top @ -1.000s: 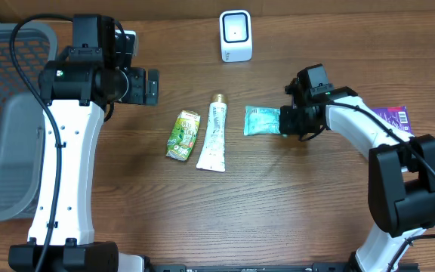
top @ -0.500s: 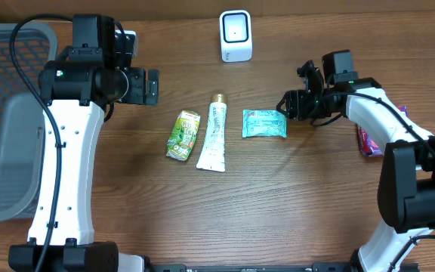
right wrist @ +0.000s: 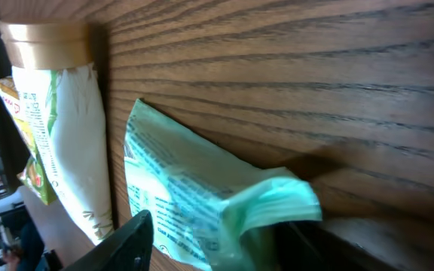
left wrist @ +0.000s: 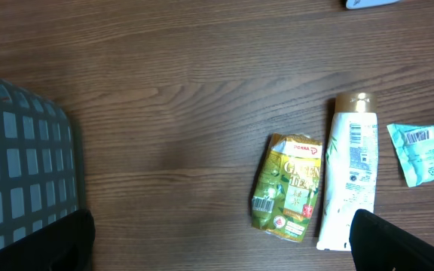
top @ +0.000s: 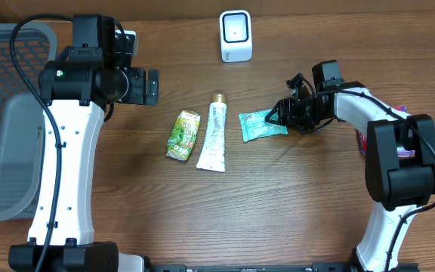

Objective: Scan the item barcode
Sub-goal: 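Lift the snack bag and hold its barcode at the scanner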

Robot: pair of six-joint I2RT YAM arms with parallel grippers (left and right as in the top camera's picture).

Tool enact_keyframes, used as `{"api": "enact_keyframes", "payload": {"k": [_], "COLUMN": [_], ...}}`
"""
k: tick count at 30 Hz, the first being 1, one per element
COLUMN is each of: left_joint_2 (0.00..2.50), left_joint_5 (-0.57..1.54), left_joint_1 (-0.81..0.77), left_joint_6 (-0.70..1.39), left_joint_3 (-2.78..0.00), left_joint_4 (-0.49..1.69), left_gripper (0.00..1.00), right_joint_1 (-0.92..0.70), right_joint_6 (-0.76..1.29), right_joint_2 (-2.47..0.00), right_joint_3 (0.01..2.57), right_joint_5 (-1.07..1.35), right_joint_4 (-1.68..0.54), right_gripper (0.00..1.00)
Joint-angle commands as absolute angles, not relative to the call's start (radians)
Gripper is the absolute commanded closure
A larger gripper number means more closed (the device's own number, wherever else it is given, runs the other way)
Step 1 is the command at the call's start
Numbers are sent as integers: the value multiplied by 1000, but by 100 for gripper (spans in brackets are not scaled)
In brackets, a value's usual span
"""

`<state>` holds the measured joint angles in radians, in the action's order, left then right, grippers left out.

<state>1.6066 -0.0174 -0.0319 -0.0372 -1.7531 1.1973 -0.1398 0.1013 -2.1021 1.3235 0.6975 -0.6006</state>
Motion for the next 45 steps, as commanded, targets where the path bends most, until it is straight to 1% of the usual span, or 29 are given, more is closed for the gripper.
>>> {"api": "enact_keyframes", "payload": {"k": [1,3,6,8,9,10,11,12,14,18,23,27,34,37,45], "left_joint_2": [1602,1602,1602,1602,1602,1602,1602,1602,1602,1602,1602,1602,1602,1602,1602], "left_joint_5": [-7,-7,-7,-7,-7,-7,-7,-7,-7,-7,-7,-7,-7,-7,-7], "left_joint_1": [-33,-33,-33,-33,-33,-33,-33,-33,-33,-33,-33,-33,-33,-33,-33], "left_joint_6": [-60,-60,-60,-60,-60,-60,-60,-60,-60,-60,-60,-60,-60,-60,-60], "left_joint_3": [-1771,-1771,-1771,-1771,-1771,-1771,-1771,-1771,-1771,-1771,-1771,-1771,-1771,-1771,-1771], "left_joint_4": [1197,1197,1197,1197,1197,1197,1197,1197,1197,1197,1197,1197,1197,1197,1197], "left_gripper": [0,1,1,0,0,0,0,0,0,0,0,0,0,0,0], "right_joint_1": [-147,-147,-147,-149,-151,-154,-156,-157,-158,-133,-90,-83,-83,-83,-84], "right_joint_6": [105,104,101,101,101,101,101,101,101,94,44,44,46,102,110], "right_joint_2": [-2148,-2152,-2154,-2154,-2154,-2154,-2154,-2154,-2153,-2114,-1960,-1752,-1514,-1430,-1395], "right_joint_3": [1294,1285,1274,1269,1269,1269,1269,1269,1271,1294,1322,1322,1322,1322,1322], "right_joint_5": [683,681,657,640,632,623,622,623,626,749,868,869,865,811,801], "right_joint_4": [-580,-555,-523,-511,-506,-501,-494,-486,-484,-510,-556,-575,-602,-624,-656], "right_gripper": [48,50,55,66,74,86,93,96,96,96,96,96,96,96,96]}}
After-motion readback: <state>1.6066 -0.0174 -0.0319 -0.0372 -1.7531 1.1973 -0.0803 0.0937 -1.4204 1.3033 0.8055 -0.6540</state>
